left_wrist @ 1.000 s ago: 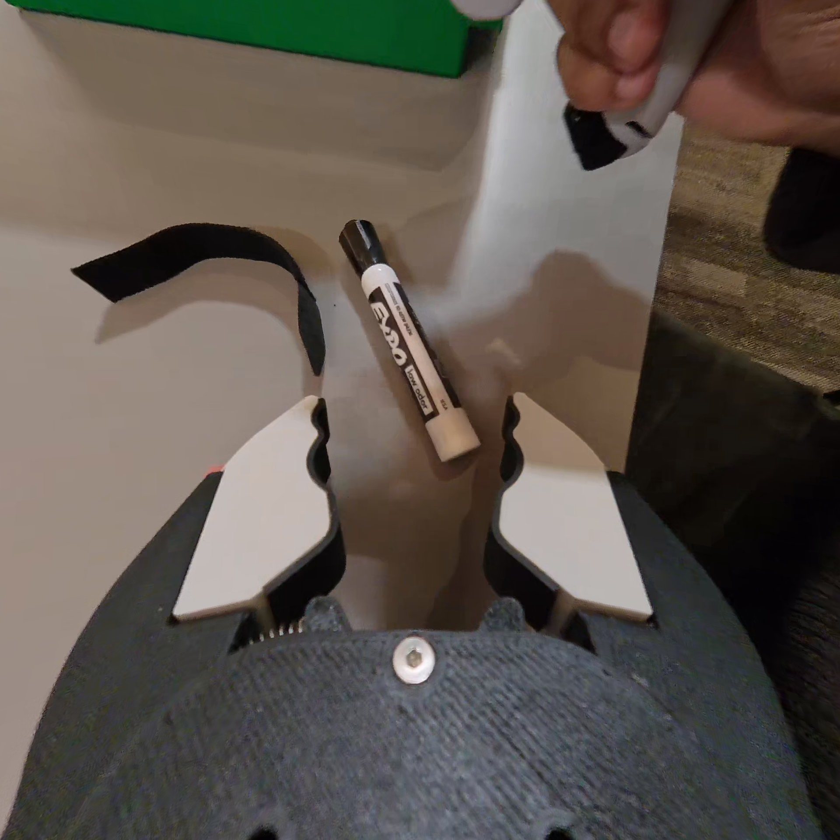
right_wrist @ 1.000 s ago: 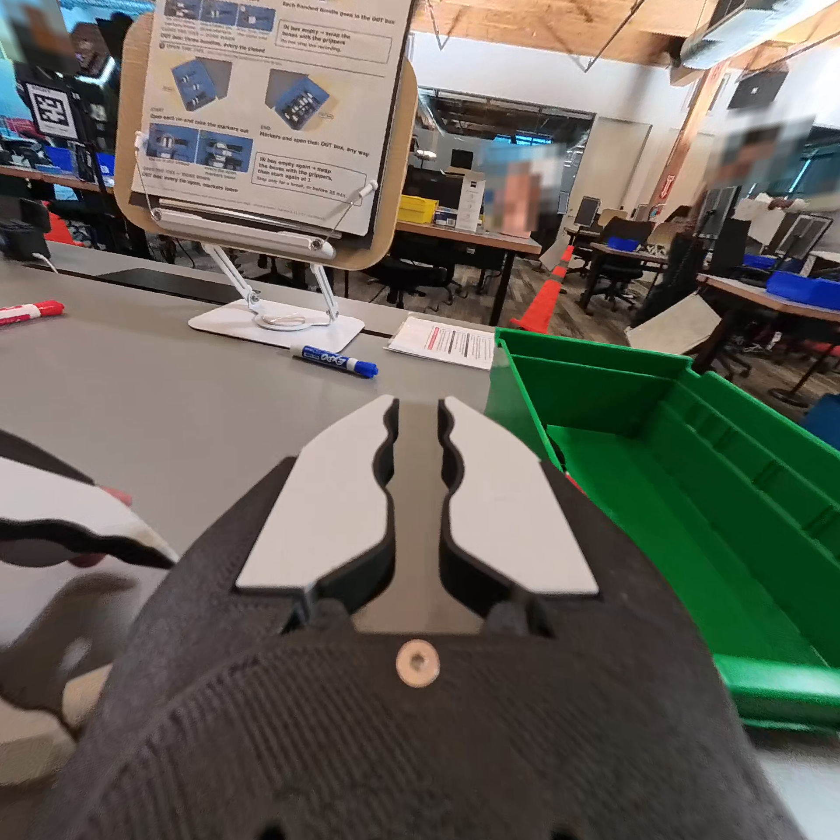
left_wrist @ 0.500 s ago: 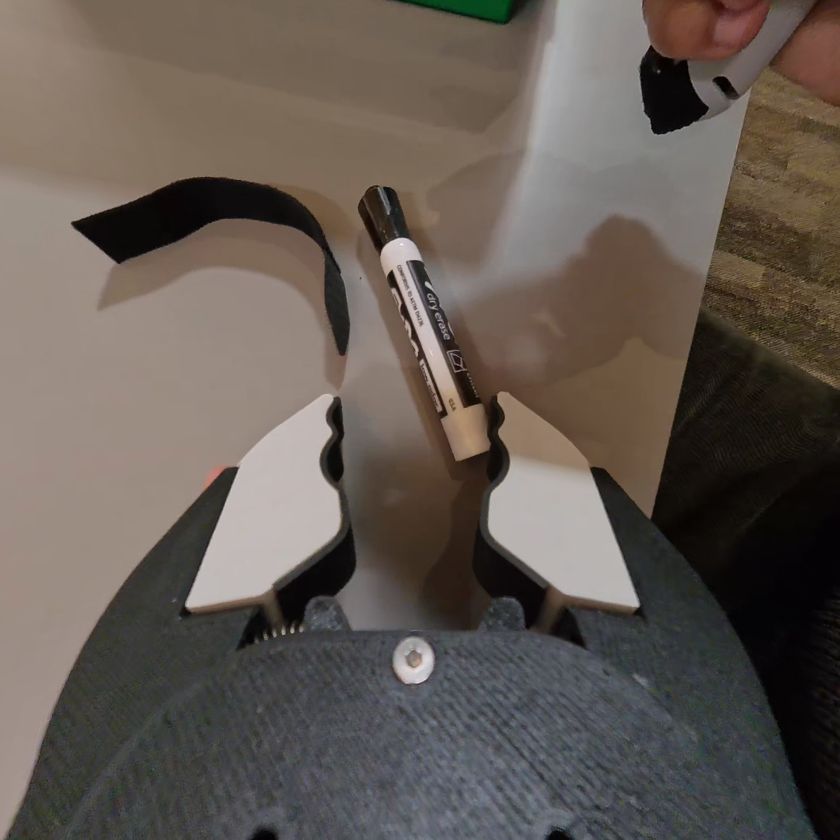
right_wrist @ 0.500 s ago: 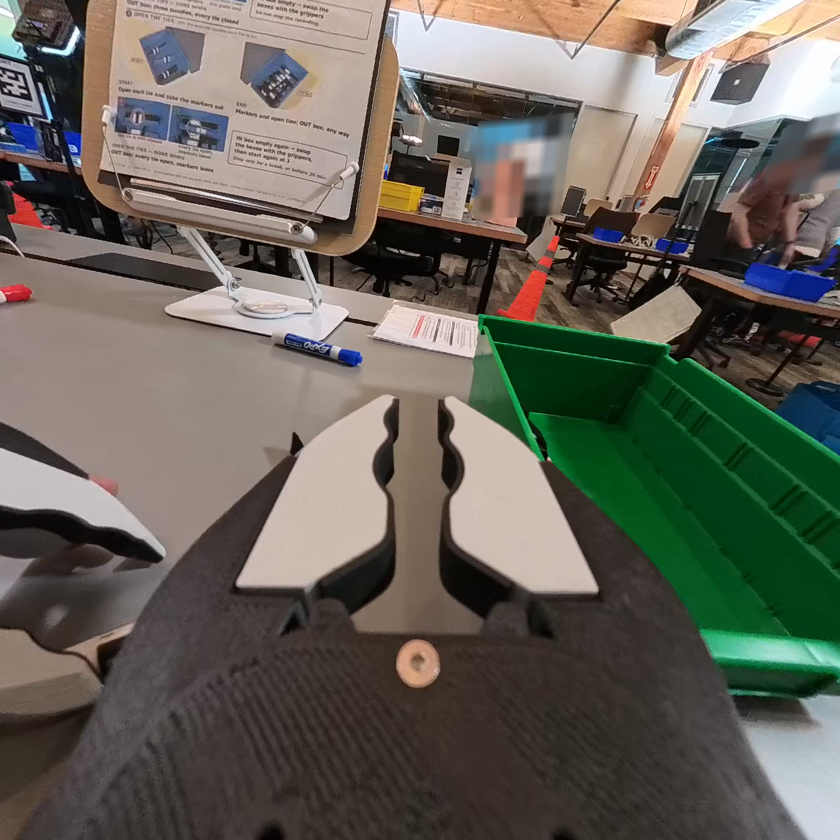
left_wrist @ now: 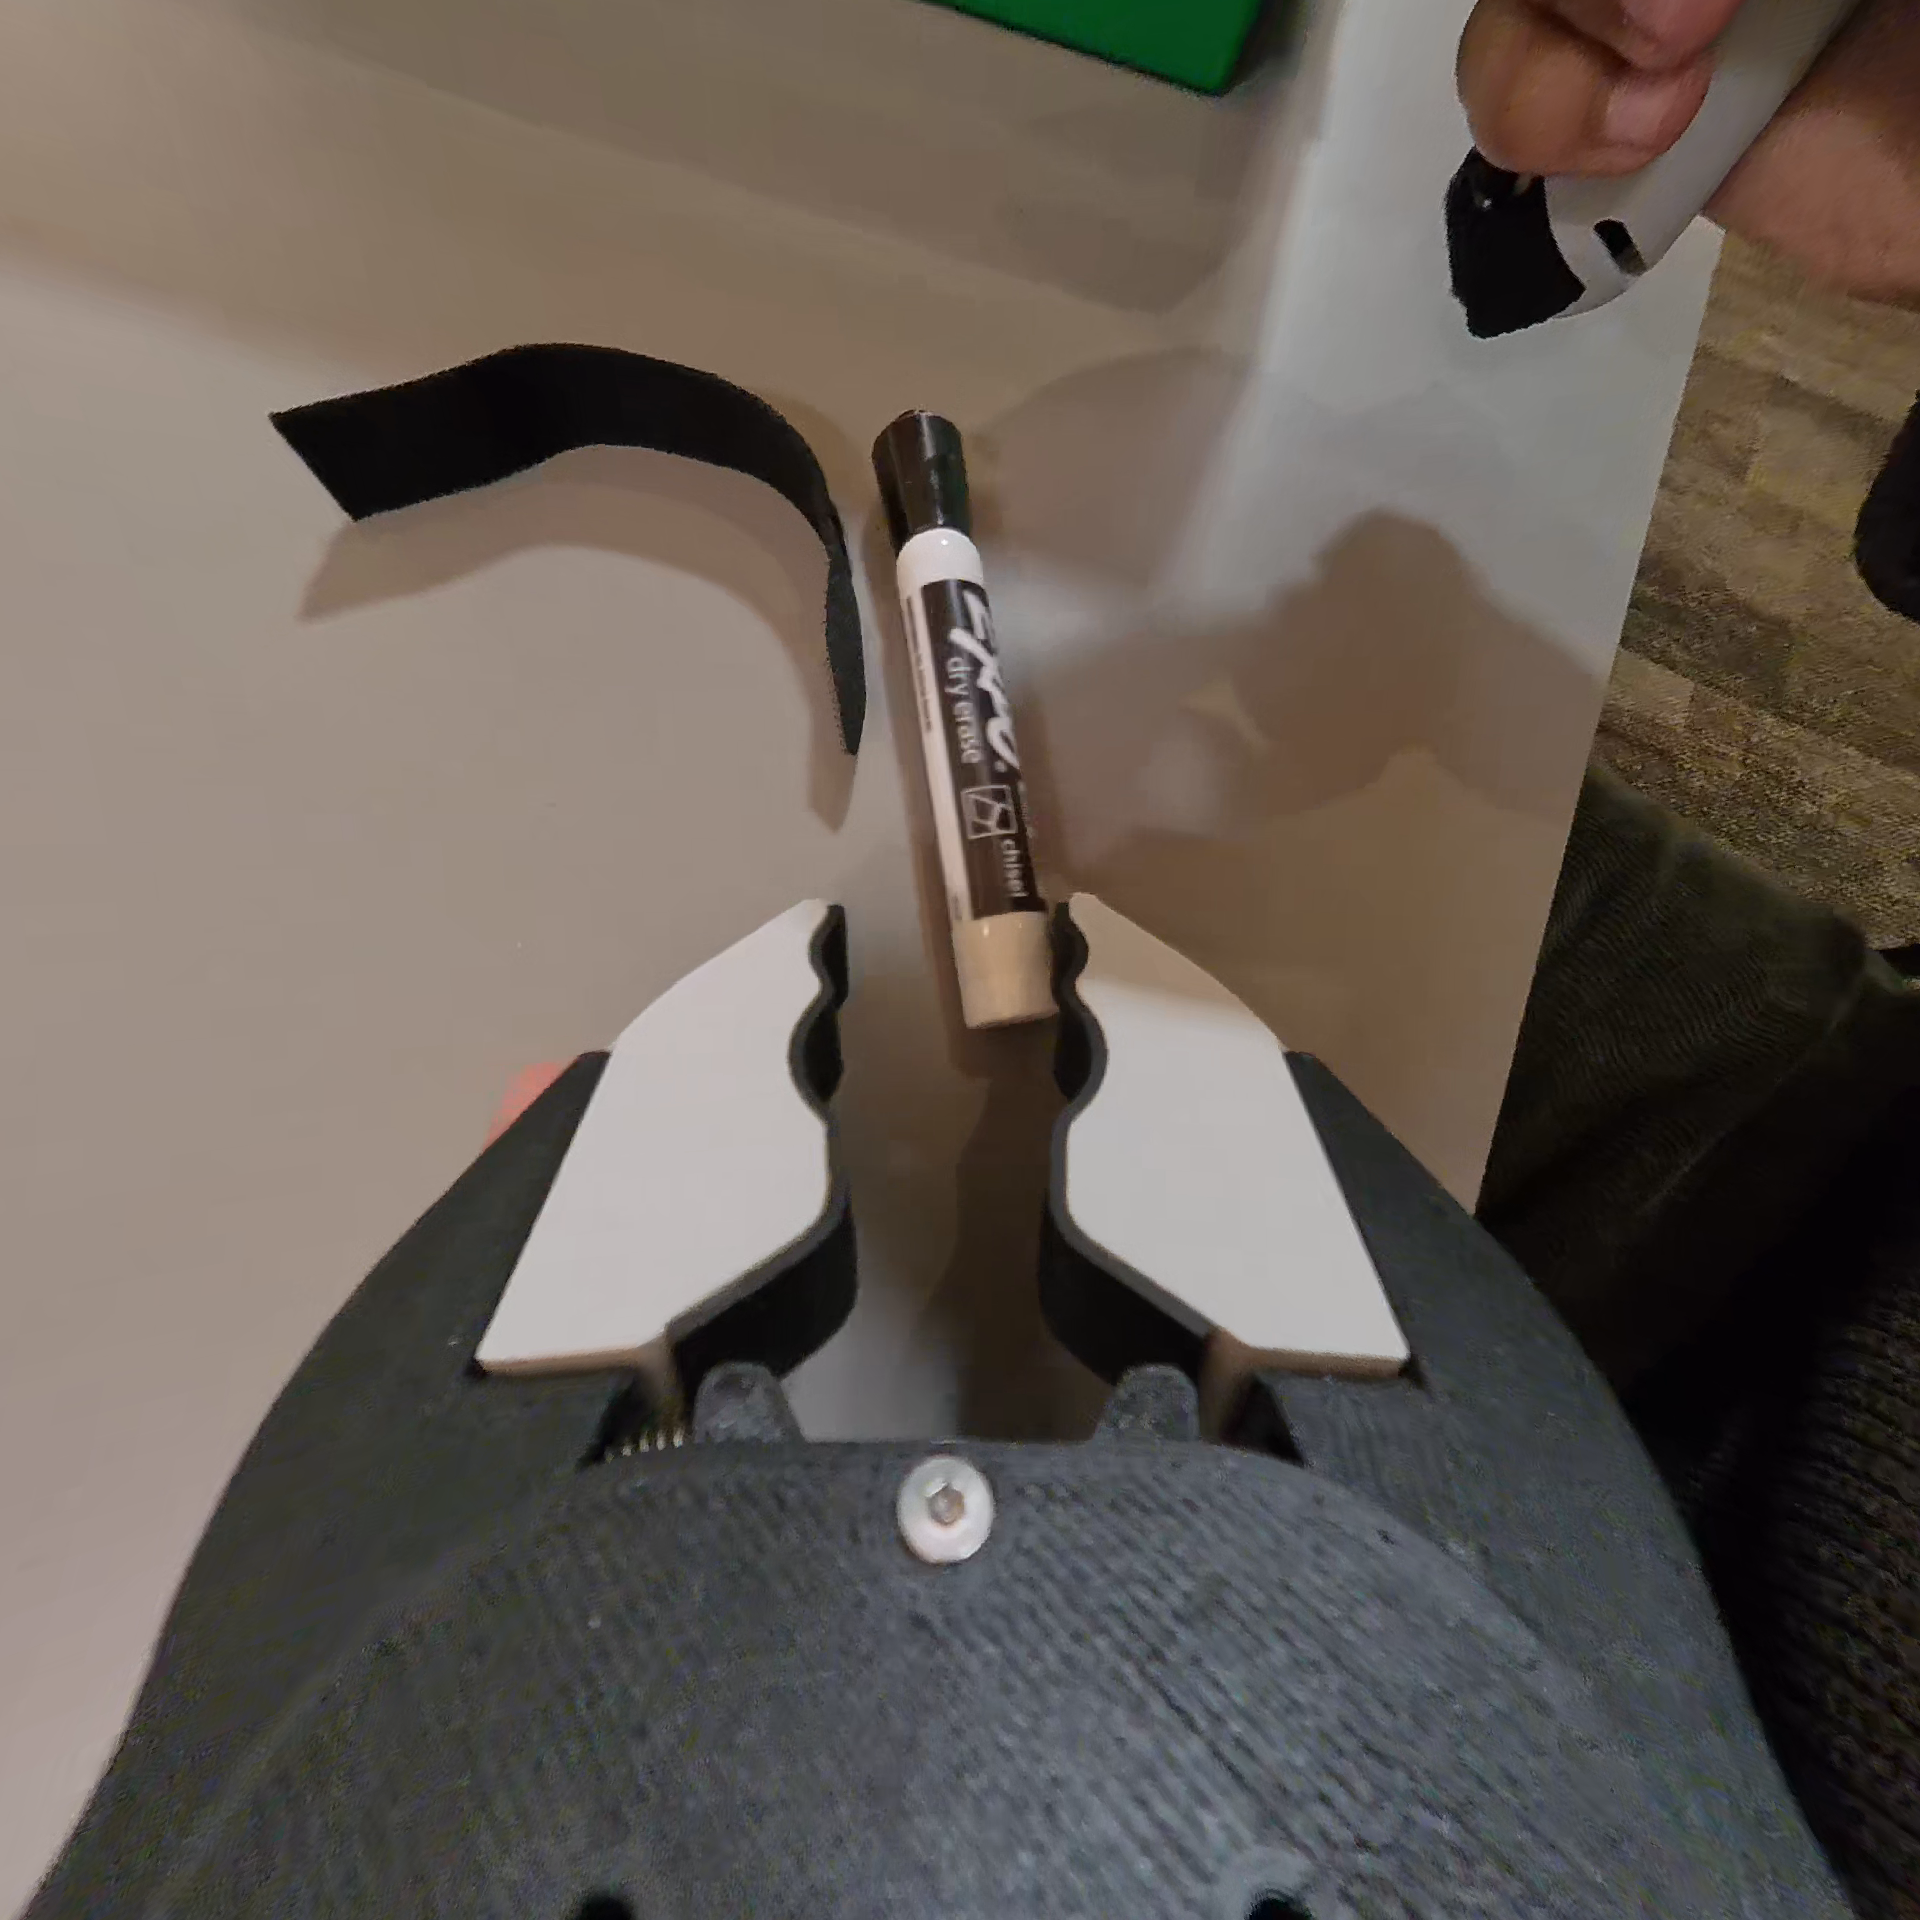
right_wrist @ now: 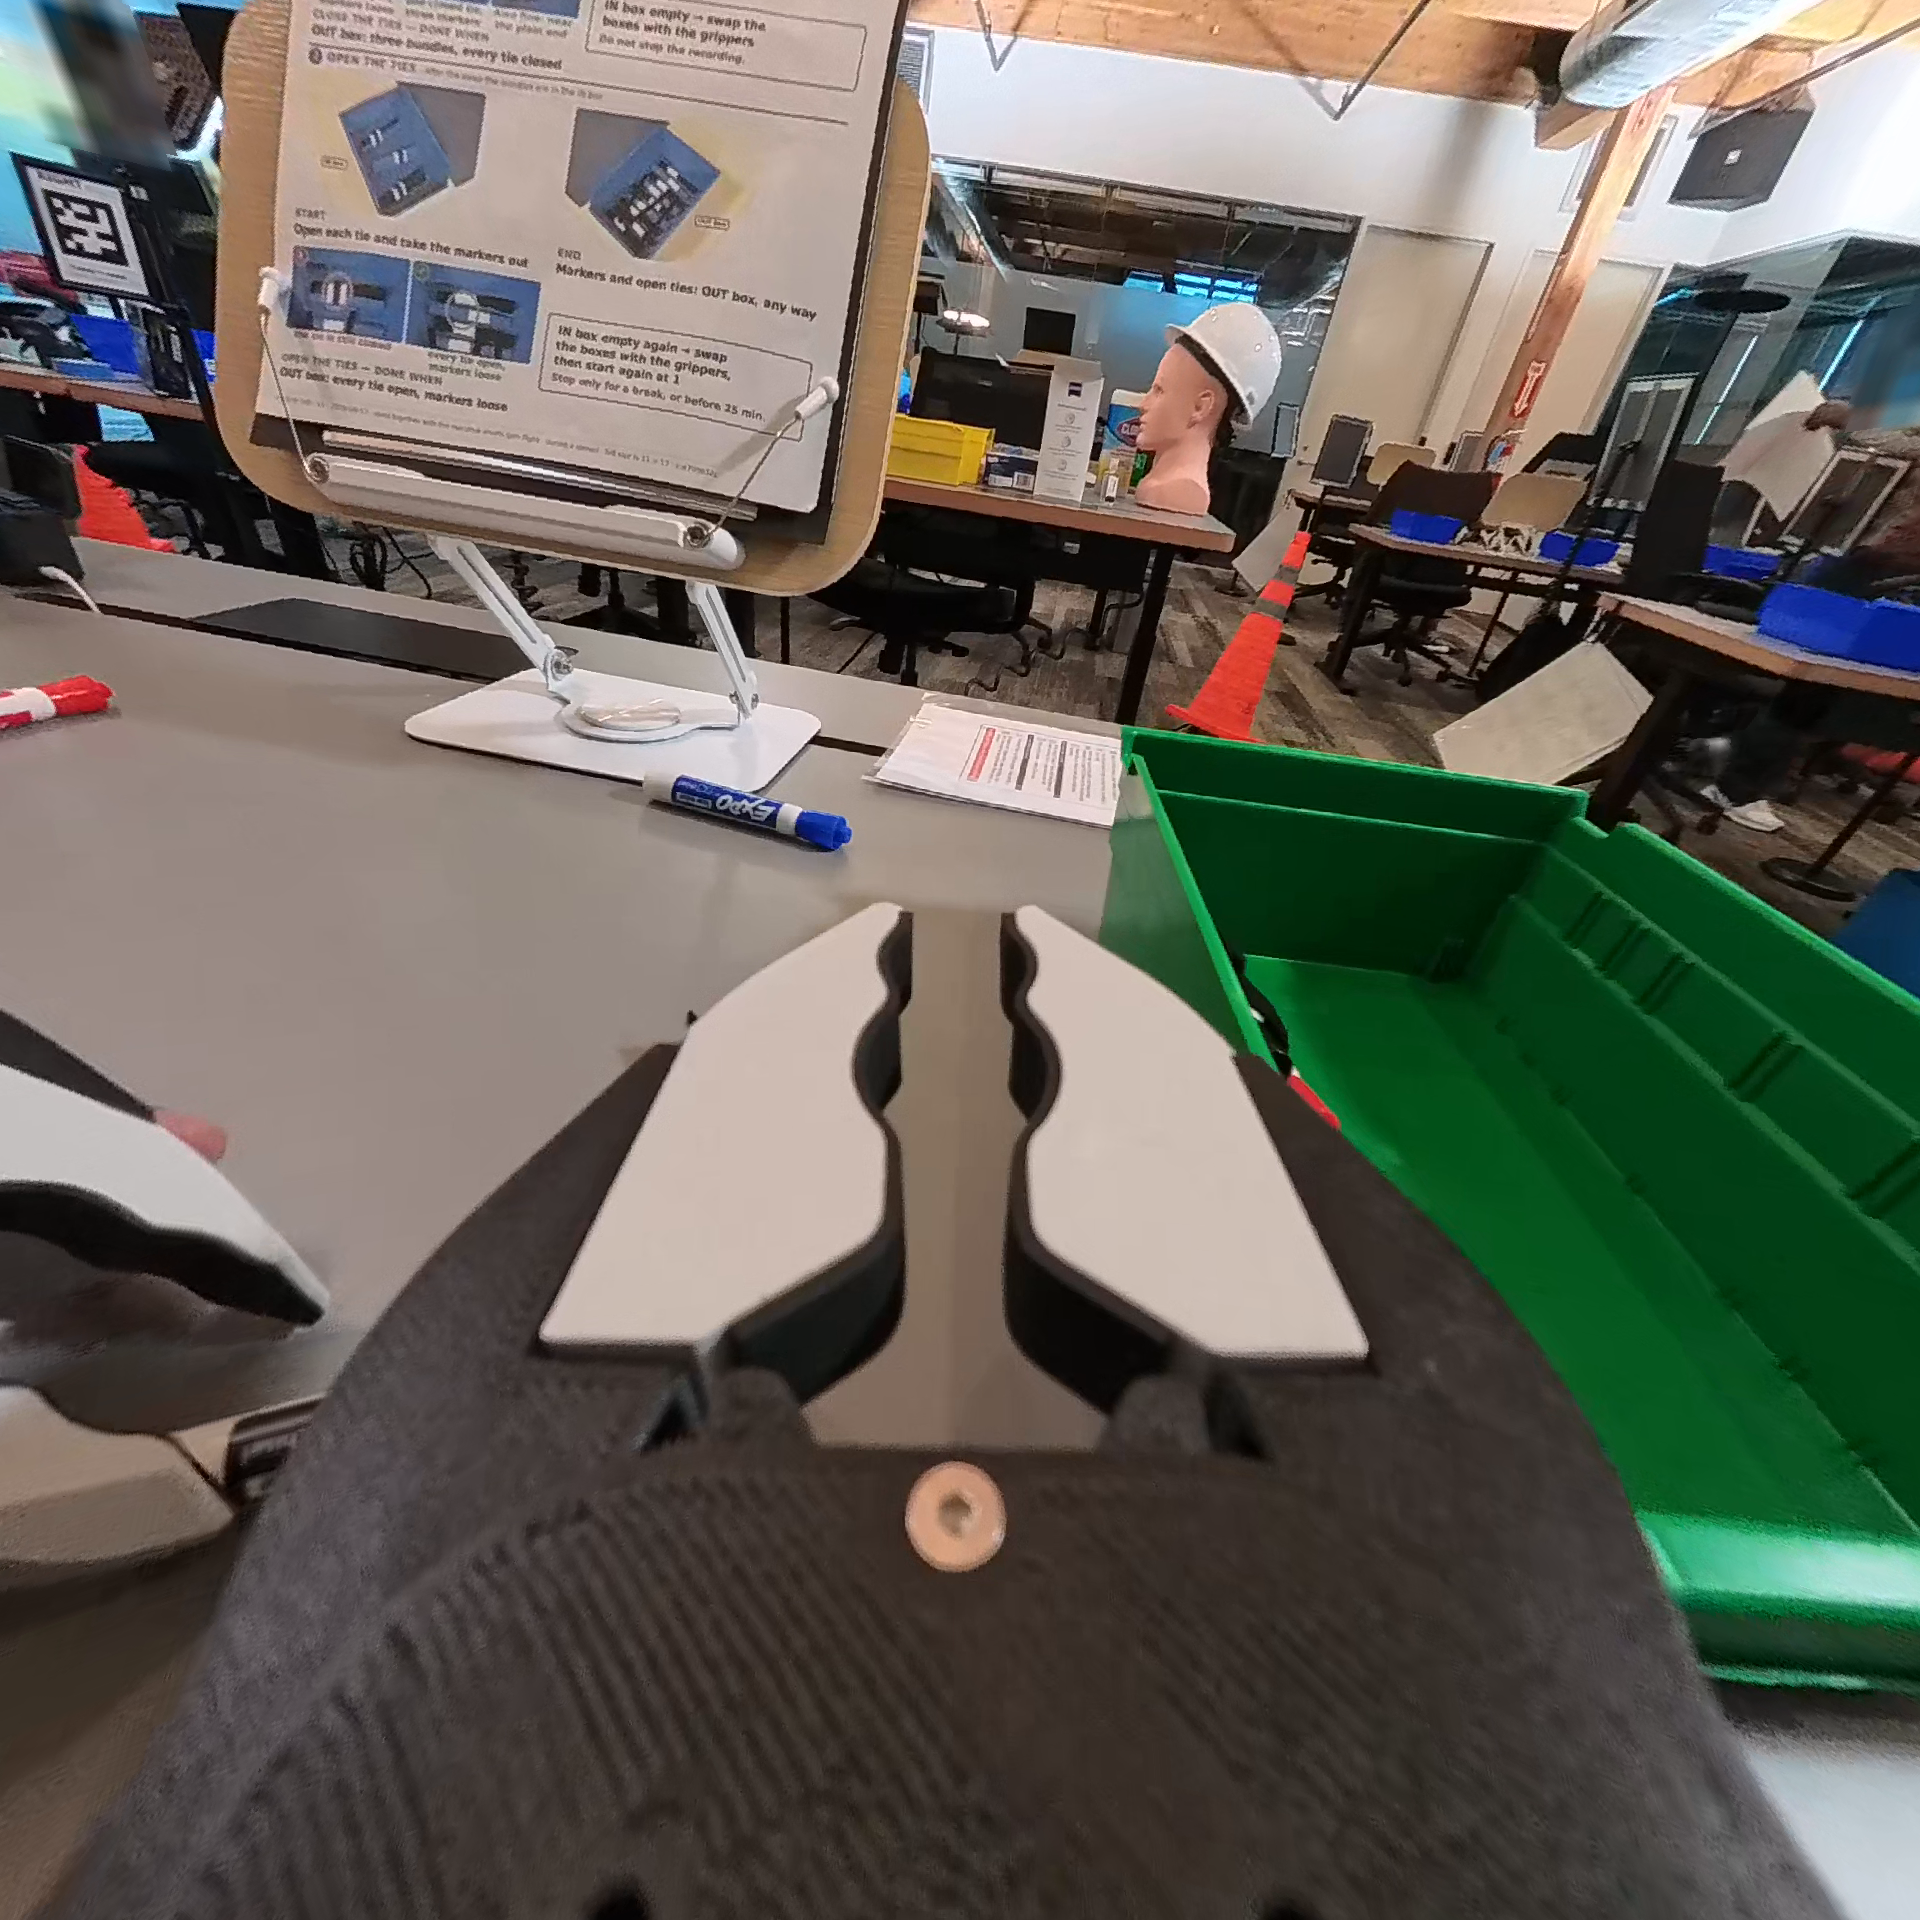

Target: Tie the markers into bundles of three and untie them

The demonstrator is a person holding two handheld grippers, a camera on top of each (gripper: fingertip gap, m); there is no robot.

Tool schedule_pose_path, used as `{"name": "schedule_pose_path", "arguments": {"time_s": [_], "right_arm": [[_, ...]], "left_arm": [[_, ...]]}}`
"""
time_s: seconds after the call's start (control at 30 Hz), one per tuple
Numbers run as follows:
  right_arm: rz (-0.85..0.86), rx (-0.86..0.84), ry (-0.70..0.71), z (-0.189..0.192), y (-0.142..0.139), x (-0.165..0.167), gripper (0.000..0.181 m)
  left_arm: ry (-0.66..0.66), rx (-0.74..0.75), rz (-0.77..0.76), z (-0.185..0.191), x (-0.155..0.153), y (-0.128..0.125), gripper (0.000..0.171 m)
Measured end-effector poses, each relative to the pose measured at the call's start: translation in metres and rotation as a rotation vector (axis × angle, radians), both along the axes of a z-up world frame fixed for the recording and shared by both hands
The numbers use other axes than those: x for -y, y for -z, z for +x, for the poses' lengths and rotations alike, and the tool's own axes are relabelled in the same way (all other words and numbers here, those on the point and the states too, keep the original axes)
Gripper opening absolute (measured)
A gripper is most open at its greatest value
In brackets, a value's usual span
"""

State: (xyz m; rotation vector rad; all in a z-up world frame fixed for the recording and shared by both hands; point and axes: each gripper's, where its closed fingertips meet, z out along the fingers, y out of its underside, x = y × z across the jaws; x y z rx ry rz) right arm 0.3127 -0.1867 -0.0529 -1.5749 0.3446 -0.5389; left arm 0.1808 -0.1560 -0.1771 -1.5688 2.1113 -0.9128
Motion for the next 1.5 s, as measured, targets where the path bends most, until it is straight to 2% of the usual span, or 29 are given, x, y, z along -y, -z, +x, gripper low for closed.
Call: {"name": "schedule_pose_path", "arguments": {"time_s": [0.1, 0.43, 0.5, 0.6, 0.77, 0.9, 1.03, 1.07, 1.27, 1.5], "right_arm": [[0.001, -0.005, -0.01, -0.001, 0.001, -0.003, 0.016], [-0.022, -0.029, -0.064, -0.006, 0.006, -0.012, 0.016], [-0.069, -0.087, -0.18, -0.021, 0.016, -0.021, 0.019], [-0.236, -0.172, -0.471, -0.064, 0.041, -0.031, 0.034], [-0.408, -0.065, -0.607, -0.093, 0.064, -0.028, 0.039], [-0.471, -0.009, -0.632, -0.102, 0.074, -0.032, 0.039], [-0.529, -0.003, -0.697, -0.114, 0.086, -0.032, 0.038], [-0.529, -0.012, -0.721, -0.119, 0.086, -0.032, 0.037], [-0.545, -0.004, -0.769, -0.129, 0.088, -0.034, 0.032], [-0.566, 0.014, -0.762, -0.129, 0.093, -0.038, 0.033]], "left_arm": [[0.009, 0.012, -0.015, 0.0, -0.001, -0.002, 0.019], [0.039, 0.002, -0.039, -0.004, -0.005, -0.002, 0.018], [0.07, -0.004, -0.019, -0.007, -0.007, -0.002, 0.018], [0.126, -0.012, -0.029, -0.011, -0.012, -0.007, 0.019], [0.2, 0.036, -0.052, -0.015, -0.028, -0.016, 0.019], [0.237, -0.012, -0.058, -0.022, -0.039, -0.006, 0.019], [0.42, -0.038, -0.1, -0.044, -0.025, -0.003, 0.019], [0.43, -0.045, -0.084, -0.047, -0.025, 0.0, 0.02], [0.418, -0.035, -0.072, -0.049, -0.028, -0.001, 0.02], [0.356, -0.009, -0.046, -0.046, -0.037, -0.001, 0.02]]}}
